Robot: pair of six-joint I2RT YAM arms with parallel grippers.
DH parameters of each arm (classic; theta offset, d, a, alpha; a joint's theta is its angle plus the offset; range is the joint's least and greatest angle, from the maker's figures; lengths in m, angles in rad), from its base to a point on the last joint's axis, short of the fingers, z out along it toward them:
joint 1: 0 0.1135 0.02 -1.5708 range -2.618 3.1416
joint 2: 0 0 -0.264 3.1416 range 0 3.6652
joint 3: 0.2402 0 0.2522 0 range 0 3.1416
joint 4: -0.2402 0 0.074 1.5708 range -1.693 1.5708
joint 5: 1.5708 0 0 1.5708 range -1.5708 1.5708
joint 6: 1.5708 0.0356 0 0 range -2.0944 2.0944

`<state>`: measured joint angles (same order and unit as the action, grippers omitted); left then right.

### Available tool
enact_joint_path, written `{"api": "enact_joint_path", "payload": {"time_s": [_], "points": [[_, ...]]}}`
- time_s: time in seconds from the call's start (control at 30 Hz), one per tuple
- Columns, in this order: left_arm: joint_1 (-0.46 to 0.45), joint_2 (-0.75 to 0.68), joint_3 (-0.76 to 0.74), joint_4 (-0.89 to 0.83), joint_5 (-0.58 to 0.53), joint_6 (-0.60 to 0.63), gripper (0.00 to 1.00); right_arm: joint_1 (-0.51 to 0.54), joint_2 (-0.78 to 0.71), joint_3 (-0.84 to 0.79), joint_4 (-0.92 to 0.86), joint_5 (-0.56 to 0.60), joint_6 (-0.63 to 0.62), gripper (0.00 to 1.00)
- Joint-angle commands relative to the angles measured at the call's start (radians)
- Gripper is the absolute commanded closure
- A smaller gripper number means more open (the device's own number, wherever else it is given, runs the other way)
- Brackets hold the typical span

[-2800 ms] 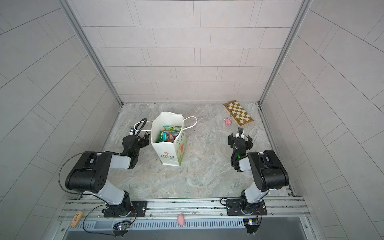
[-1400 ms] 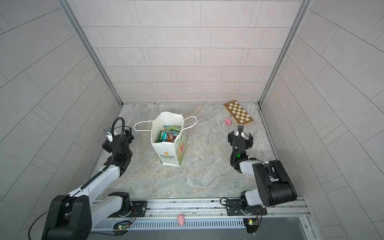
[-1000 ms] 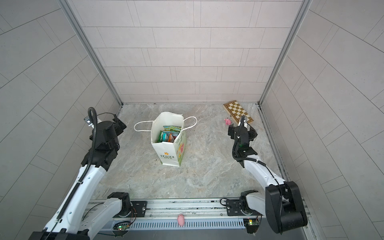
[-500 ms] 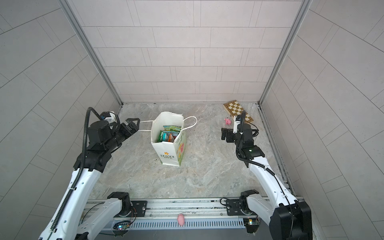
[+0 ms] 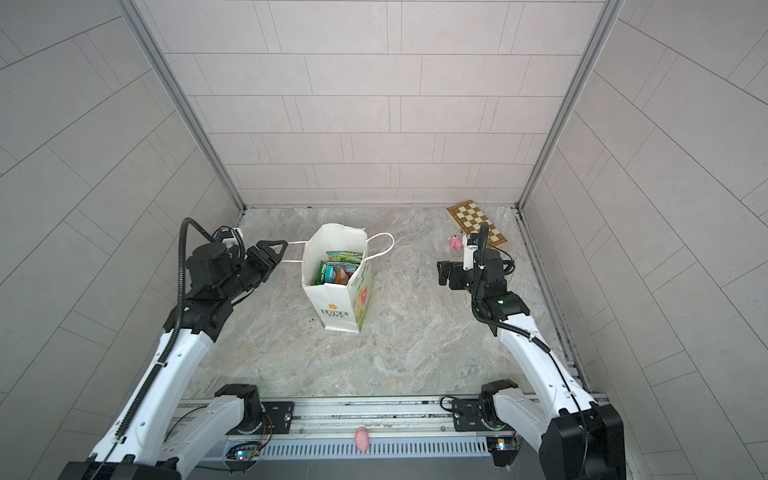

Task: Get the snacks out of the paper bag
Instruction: 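Raise the left gripper toward the bag rim while the right gripper approaches the bag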

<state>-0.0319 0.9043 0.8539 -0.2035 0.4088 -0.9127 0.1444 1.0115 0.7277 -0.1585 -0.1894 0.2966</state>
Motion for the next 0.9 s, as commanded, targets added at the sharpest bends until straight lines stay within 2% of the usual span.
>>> {"api": "enact_joint_path", "payload": {"time_s": [0.0, 0.07, 0.17, 0.4, 0.47, 0.73, 0.87], "points": [[0.006, 0.0, -0.015, 0.055, 0.007, -0.015, 0.45, 0.01, -0.007, 0.021, -0.008, -0.019, 0.011, 0.01], [0.007, -0.002, -0.025, 0.07, -0.004, -0.016, 0.47, 0.013, -0.004, 0.021, -0.004, -0.026, 0.013, 0.01], [0.008, 0.004, -0.038, 0.1, -0.002, -0.024, 0.57, 0.019, 0.005, 0.019, 0.001, -0.037, 0.015, 0.01], [0.008, 0.031, -0.035, 0.145, 0.034, -0.036, 0.87, 0.039, 0.041, 0.016, 0.014, -0.076, 0.013, 0.01], [0.009, 0.033, -0.039, 0.162, 0.035, -0.034, 1.0, 0.05, 0.055, 0.015, 0.024, -0.09, 0.017, 0.01], [0.008, 0.083, 0.039, 0.148, 0.079, 0.095, 1.0, 0.168, 0.124, -0.015, 0.094, -0.106, 0.029, 0.01], [0.008, 0.117, 0.112, 0.072, 0.101, 0.177, 1.0, 0.239, 0.172, -0.028, 0.145, -0.08, 0.06, 0.02]]}}
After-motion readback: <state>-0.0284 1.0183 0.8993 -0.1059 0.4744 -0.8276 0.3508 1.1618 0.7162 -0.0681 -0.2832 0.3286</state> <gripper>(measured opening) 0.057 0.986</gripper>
